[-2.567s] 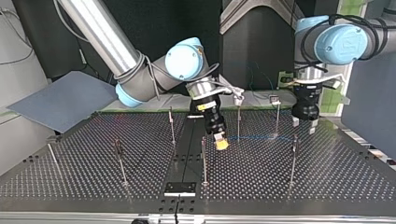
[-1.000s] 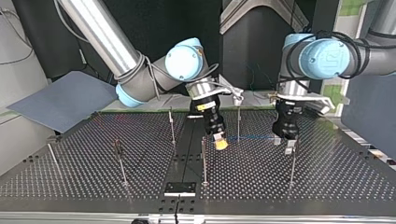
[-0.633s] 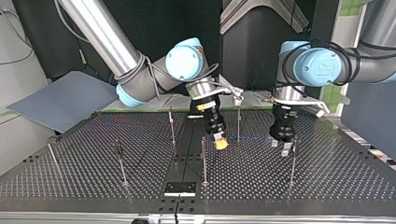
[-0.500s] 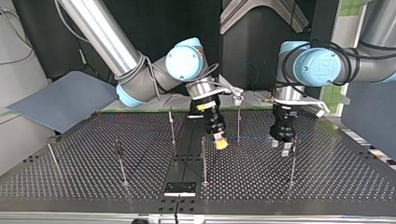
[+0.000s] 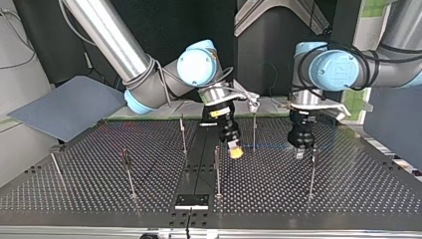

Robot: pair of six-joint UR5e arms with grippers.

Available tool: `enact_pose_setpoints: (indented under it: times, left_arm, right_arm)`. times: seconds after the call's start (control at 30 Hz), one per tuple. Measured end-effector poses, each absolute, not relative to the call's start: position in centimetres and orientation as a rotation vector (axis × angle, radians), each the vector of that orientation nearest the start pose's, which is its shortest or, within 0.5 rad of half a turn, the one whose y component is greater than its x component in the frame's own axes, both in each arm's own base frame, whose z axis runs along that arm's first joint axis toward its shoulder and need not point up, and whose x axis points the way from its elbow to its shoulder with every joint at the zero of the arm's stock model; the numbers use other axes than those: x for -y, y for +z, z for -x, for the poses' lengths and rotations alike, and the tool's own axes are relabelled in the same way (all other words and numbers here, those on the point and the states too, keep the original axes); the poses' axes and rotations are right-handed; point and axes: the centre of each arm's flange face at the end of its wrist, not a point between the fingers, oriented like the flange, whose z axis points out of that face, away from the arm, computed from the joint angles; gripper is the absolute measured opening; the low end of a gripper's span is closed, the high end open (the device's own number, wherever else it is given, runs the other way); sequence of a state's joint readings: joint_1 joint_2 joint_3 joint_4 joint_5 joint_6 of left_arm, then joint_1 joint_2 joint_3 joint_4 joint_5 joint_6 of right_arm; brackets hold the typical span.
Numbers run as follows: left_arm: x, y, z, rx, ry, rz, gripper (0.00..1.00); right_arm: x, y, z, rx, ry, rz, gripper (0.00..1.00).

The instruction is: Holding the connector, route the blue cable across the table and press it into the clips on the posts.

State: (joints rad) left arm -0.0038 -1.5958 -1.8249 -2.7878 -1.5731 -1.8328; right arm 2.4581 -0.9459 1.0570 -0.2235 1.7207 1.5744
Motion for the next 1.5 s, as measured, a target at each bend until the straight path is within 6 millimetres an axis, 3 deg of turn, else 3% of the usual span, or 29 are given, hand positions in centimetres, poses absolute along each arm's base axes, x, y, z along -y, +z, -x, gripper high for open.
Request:
enact_pose_setpoints:
  times: [0.3,0.6,0.8,1.23,1.5]
  left_arm:
    - [14.5,35.2,-47.6,-1.526,-0.196,0.207,0.0]
    - [15.5,30.5,-45.7,-1.57,-0.192,0.236,0.0]
    - [16.0,27.2,-45.5,-1.634,-0.166,0.246,0.0]
    - [17.2,22.1,-45.0,-1.709,-0.173,0.229,0.0]
    - [17.9,19.8,-44.8,-1.738,-0.18,0.219,0.0]
  right_arm:
    - [38.0,35.9,-65.2,0.768,1.779,-1.649,0.0]
    - [37.6,30.5,-65.2,0.806,1.673,-1.772,0.0]
    - [37.4,28.0,-64.6,0.822,1.626,-1.817,0.0]
    - [36.6,23.7,-62.8,0.863,1.548,-1.89,0.0]
    - [36.3,22.4,-62.2,0.875,1.528,-1.912,0.0]
